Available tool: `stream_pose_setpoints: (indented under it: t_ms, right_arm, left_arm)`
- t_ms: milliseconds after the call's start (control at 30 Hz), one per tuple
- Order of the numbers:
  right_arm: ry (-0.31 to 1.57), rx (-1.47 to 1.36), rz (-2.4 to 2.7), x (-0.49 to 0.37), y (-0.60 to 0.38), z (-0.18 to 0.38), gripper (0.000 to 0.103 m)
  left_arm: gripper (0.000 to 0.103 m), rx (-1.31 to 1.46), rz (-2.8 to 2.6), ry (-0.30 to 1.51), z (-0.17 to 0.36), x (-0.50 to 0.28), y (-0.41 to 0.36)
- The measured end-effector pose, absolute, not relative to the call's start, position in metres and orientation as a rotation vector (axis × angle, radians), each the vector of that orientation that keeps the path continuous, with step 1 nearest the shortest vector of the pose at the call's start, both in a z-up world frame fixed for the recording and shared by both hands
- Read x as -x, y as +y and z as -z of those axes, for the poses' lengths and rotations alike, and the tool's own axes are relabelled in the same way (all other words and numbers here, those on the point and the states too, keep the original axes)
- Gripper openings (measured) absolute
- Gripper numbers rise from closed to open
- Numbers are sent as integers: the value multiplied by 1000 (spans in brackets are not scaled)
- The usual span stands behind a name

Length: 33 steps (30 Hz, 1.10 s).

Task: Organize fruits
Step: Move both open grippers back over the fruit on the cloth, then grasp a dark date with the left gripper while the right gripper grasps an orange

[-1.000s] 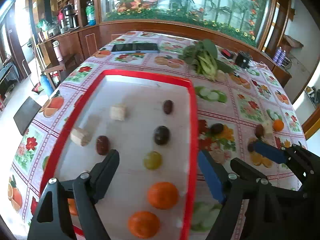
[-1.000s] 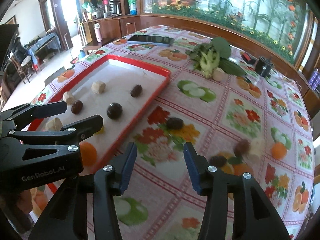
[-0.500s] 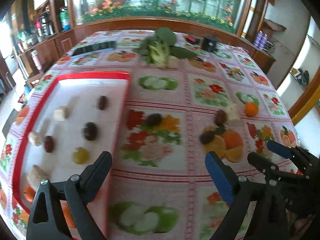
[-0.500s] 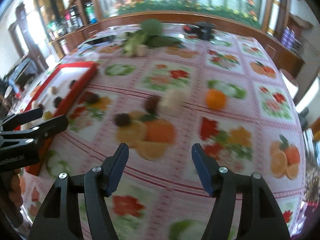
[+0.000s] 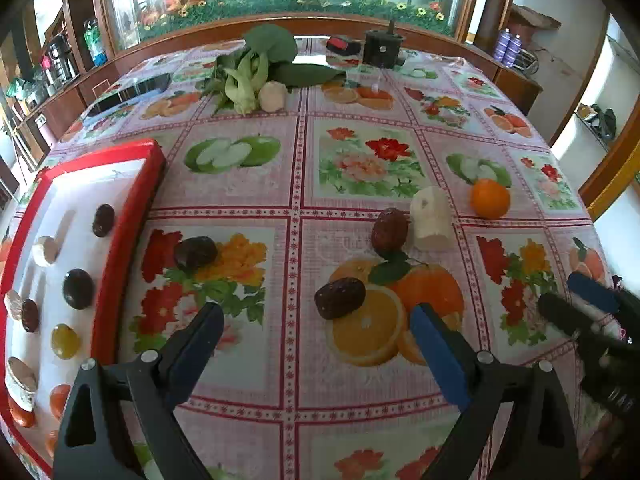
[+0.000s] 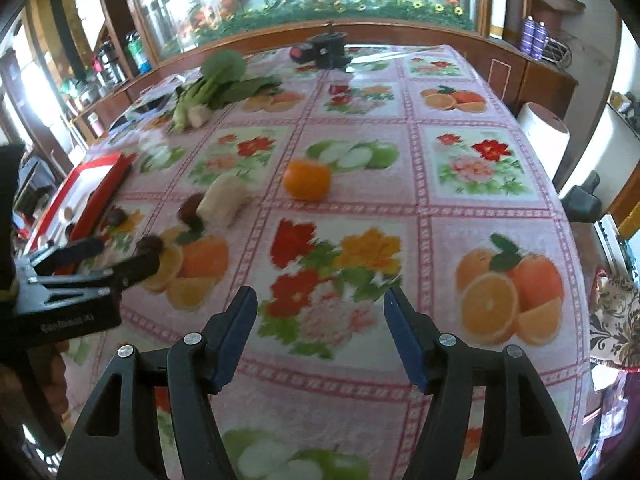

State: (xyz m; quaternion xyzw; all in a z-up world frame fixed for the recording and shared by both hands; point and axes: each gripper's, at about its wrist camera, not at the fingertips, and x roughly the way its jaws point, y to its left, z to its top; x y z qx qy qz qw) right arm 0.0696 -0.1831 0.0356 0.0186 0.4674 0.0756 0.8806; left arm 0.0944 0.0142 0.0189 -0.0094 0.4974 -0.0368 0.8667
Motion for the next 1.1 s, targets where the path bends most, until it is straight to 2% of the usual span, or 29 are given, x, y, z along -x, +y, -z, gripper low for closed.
stream_pose_setpoints:
  t_ms: [200, 500, 533, 600, 633, 667, 700, 767, 800, 867, 900, 933, 967, 1100]
  right_arm:
    - [967, -83, -177, -107, -193, -34, 67]
    - [975, 3, -249, -151, -173, -18, 67]
    - [968, 27, -256, -152, -170, -17, 66]
    - [957, 56, -281, -151, -165, -18, 48]
    - [955, 58, -296, -151, -164, -18, 42]
    - [952, 70, -303, -151, -161, -19, 36]
    - [946, 90, -297, -150, -159, -19, 36]
    - [935, 107, -296, -147, -157, -18, 36]
    - [932, 98, -299, -147, -158, -18, 36]
    - [934, 74, -303, -146, -161, -18, 35]
    - [936, 67, -303, -147, -162, -18, 36]
    - [937, 59, -304, -146, -163, -19, 36]
    - [937, 56, -302, -145, -164, -19, 36]
    - [935, 54, -293, -139, -166, -20, 36]
  left_arm:
    - [96, -11, 61, 1047, -7, -95, 8]
    - [96, -5, 94, 1039, -9, -99, 11]
    - [96, -4, 101, 1037, -9, -100, 12]
    - [96, -1, 120, 1031, -9, -101, 12]
    - [95, -1, 125, 1026, -10, -101, 13]
    - [91, -6, 129, 1019, -10, -101, 12]
    - [89, -15, 133, 1010, -10, -101, 11]
    - [73, -57, 146, 989, -11, -100, 5]
    - [70, -68, 154, 982, -12, -100, 4]
    - [53, -66, 160, 966, -13, -102, 4]
    - [48, -62, 162, 962, -14, -103, 5]
    - [34, -52, 166, 961, -15, -105, 6]
    - [28, -33, 177, 963, -16, -106, 8]
    - [28, -14, 194, 972, -16, -103, 10]
